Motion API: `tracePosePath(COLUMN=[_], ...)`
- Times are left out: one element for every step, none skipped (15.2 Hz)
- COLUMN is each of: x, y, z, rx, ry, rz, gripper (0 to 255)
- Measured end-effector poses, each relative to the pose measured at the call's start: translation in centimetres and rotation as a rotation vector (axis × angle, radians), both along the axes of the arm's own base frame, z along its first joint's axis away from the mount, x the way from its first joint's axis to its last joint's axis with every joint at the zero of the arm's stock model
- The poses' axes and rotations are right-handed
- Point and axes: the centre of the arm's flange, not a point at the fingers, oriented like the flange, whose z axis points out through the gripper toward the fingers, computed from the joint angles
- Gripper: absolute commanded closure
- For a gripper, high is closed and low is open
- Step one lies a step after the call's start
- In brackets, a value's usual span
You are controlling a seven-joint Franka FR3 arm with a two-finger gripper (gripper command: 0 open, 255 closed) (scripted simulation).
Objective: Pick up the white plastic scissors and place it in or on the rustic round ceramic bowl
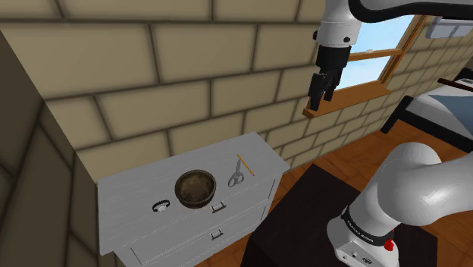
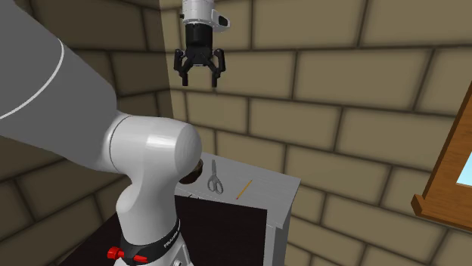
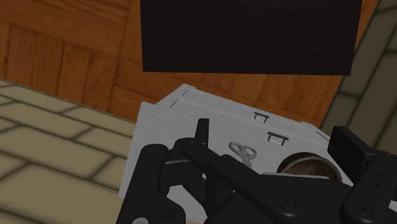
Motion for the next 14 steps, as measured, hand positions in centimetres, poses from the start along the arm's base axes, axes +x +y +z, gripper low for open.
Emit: tracePosePath(x=[0.0,0.4,1.2,2.0,2.8,3.5,4.4,5.2,6.1,7.2,8.0,9.0,9.6,10.5], y=[0.0,0.0,0.1,0.2,0.3,0.4,0.3,0.6,0.5,0.9,1.1,1.5,1.7,2.0], z=[0.0,-0.4,-1.1,-2.2,-3.0,-4.2,-5.2,-6.2,-7.2,-8.3,-9.4,-10.7,-11.8,-12.8], rx=[0.000,-0.002,-0.006,-0.010,-0.015,-0.019,-0.024,-0.029,-0.034,-0.039,-0.044,-0.049,-0.054,-0.059], ry=[0.000,0.004,0.009,0.017,0.023,0.030,0.037,0.045,0.052,0.059,0.066,0.074,0.081,0.088], rz=[0.000,0.014,0.037,0.064,0.092,0.122,0.152,0.183,0.214,0.244,0.275,0.306,0.337,0.368], gripper=[0,0,0,0,0,0,0,0,0,0,0,0,0,0])
